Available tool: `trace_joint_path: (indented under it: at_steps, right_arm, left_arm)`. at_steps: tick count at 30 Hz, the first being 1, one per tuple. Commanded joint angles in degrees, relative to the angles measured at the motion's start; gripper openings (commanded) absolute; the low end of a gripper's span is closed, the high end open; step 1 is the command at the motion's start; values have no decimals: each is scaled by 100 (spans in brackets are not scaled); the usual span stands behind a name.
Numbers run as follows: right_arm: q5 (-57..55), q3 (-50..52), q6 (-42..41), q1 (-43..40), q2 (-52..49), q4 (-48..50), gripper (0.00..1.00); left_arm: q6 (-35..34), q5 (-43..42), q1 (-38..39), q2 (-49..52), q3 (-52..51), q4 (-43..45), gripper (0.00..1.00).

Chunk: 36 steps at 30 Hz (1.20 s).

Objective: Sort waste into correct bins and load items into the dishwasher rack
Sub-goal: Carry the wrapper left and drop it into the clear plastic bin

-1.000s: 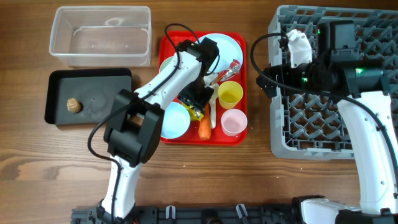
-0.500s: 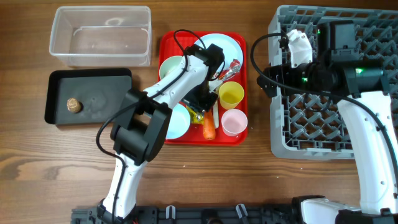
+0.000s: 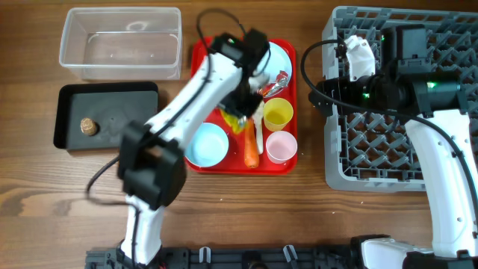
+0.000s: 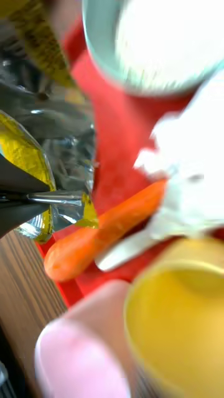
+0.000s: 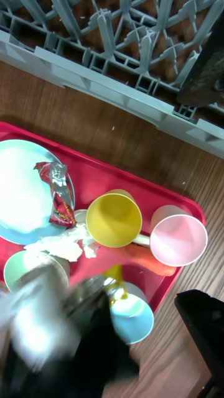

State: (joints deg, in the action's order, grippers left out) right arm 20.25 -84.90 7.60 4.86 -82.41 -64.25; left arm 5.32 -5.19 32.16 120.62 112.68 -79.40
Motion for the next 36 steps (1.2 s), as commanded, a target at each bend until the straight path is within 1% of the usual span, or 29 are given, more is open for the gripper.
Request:
trace_joint_path:
  at_steps: [1, 4, 5, 10, 13, 14, 16, 18, 19, 20, 21, 22, 23, 26, 30, 33, 36]
  right_arm:
    - [-103, 31, -9, 39, -33, 52, 97]
    - [-101, 31, -9, 39, -33, 66, 97]
    - [-101, 31, -11, 39, -33, 66, 97]
    - [-101, 31, -11, 39, -33, 61, 97]
    - [-101, 31, -13, 37, -33, 63, 97]
    - [-101, 31, -13, 39, -33, 63, 97]
    - [-101, 31, -24, 39, -33, 63, 97]
    - [-98, 31, -28, 39, -33, 63, 97]
    - [-98, 31, -28, 39, -33, 63, 97]
    - [-98, 31, -28, 39, -33, 59, 97]
    - [-101, 31, -28, 39, -33, 55, 97]
    - [-101, 31, -26, 39, -33, 52, 97]
    - [-101, 31, -26, 39, -33, 52, 97]
    - [-101, 31, -28, 39, -33, 55, 97]
    - [-101, 31, -28, 39, -33, 57, 97]
    - [-98, 31, -28, 39, -33, 55, 97]
    - [-98, 31, -33, 39, -33, 55, 97]
  left_arm:
    - [-116, 516, -330, -708, 210, 295, 4]
    - [-376, 981, -684, -837, 210, 697, 4]
    - [-457, 1126, -909, -841, 208, 933, 4]
    - [-581, 1113, -2033, -608, 192, 2166, 4]
    - [-570, 870, -2577, -378, 192, 2870, 4]
    - [-514, 647, -2728, -302, 192, 3051, 4]
    - [-262, 85, -2986, -127, 192, 3287, 4]
    - [-254, -173, -3145, 42, 192, 3432, 6]
    - [-254, -232, -3215, 131, 192, 3477, 12]
    - [-258, -227, -3298, 302, 192, 3499, 34]
    - [-258, -227, -3324, 374, 192, 3486, 66]
    - [-258, -227, -3340, 420, 192, 3469, 82]
    - [-256, -227, -3348, 463, 192, 3456, 100]
    - [-258, -232, -3351, 472, 195, 3438, 100]
    - [-258, -507, -3241, 258, 199, 3335, 100]
    - [-256, -782, -3053, 24, 199, 3001, 100]
    - [-260, -839, -2752, -81, 199, 2522, 98]
